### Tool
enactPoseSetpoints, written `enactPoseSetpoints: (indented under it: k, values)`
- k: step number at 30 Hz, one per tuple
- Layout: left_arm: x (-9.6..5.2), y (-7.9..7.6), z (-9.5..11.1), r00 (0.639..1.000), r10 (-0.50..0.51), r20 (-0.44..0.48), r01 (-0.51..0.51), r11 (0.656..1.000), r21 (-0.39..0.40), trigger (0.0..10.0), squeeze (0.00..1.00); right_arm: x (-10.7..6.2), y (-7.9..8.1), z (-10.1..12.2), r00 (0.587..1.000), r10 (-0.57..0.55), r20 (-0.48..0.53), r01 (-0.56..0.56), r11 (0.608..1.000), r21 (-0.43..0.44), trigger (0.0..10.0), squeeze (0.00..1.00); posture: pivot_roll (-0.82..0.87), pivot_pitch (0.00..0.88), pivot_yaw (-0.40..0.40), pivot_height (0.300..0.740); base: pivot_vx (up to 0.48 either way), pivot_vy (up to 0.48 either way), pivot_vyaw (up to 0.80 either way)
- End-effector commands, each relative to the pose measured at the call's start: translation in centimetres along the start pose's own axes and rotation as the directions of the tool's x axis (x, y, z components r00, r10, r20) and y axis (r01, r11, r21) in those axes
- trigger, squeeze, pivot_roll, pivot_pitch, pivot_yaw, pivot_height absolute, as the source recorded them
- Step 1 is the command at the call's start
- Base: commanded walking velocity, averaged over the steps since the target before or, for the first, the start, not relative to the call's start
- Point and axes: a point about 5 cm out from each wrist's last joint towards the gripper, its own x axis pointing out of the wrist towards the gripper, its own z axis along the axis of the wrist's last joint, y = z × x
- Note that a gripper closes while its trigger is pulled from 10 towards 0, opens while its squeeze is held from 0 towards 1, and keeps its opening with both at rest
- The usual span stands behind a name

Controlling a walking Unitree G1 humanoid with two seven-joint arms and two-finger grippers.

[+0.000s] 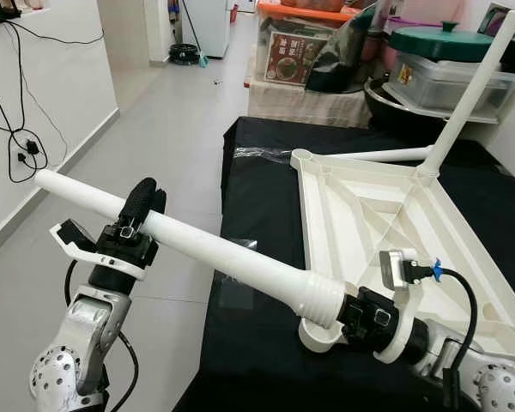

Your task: Building children table

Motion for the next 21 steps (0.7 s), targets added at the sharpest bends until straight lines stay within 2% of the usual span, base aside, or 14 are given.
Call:
enactPoseSetpoints:
  k: [1,7,8,9,10,15,17,20,21]
  values:
    - [-0.1,0.2,0.0,1.0,0.028,0.007,-0.028,1.0,0.014,0.0,0.0,0.3,0.5,0.1,0.998,0.066,-0.002,-0.066,0.998,0.015,0.0,0.0,0.06,0.021,-0.093,0.74,0.0,0.0,0.0]
    - [-0.1,0.0,0.0,0.999,0.033,0.0,-0.033,0.999,0.042,0.0,0.0,0.6,0.6,0.1,0.997,0.083,-0.004,-0.083,0.997,0.008,0.0,0.0,0.06,0.022,-0.092,0.74,0.0,0.0,0.0]
    - [0.1,-0.1,0.0,0.999,0.031,-0.006,-0.031,0.998,0.049,10.0,0.0,0.8,0.6,0.2,0.997,0.08,0.002,-0.08,0.997,0.003,10.0,0.0,0.06,0.022,-0.093,0.74,0.0,0.0,0.0]
    - [0.2,-0.2,-0.1,0.999,0.03,-0.01,-0.03,0.998,0.054,10.0,0.0,0.9,0.6,0.3,0.997,0.078,0.007,-0.078,0.997,-0.001,10.0,0.0,0.06,0.022,-0.093,0.74,0.0,0.0,0.0]
    - [0.3,-0.2,0.0,0.999,0.034,-0.008,-0.034,0.998,0.059,10.0,0.0,0.9,0.6,0.4,0.997,0.076,0.013,-0.076,0.997,-0.001,10.0,1.0,0.06,0.024,-0.094,0.74,0.0,0.0,0.0]
    - [0.5,-0.3,0.2,0.999,0.039,0.003,-0.039,0.998,0.058,10.0,0.0,0.6,0.8,0.4,0.995,0.098,0.009,-0.098,0.995,-0.002,10.0,1.0,0.06,0.027,-0.091,0.74,0.0,0.0,0.0]
    - [0.4,-0.1,0.1,0.998,0.052,-0.032,-0.049,0.994,0.096,10.0,0.0,-0.2,0.5,-0.1,0.996,0.075,-0.048,-0.076,0.997,0.0,10.0,1.0,0.06,0.013,-0.091,0.74,0.0,0.0,0.0]
    - [0.4,-0.2,0.1,0.998,0.05,-0.038,-0.046,0.994,0.101,10.0,0.0,-0.6,0.6,-0.2,0.994,0.076,-0.075,-0.077,0.997,-0.005,10.0,1.0,0.07,0.01,-0.093,0.74,0.0,0.0,0.0]
    - [0.5,-0.5,0.2,0.999,0.041,-0.033,-0.038,0.994,0.099,10.0,0.0,-1.4,0.6,-0.2,0.991,0.069,-0.115,-0.072,0.997,-0.026,10.0,0.0,0.06,0.006,-0.091,0.74,0.0,0.0,0.0]
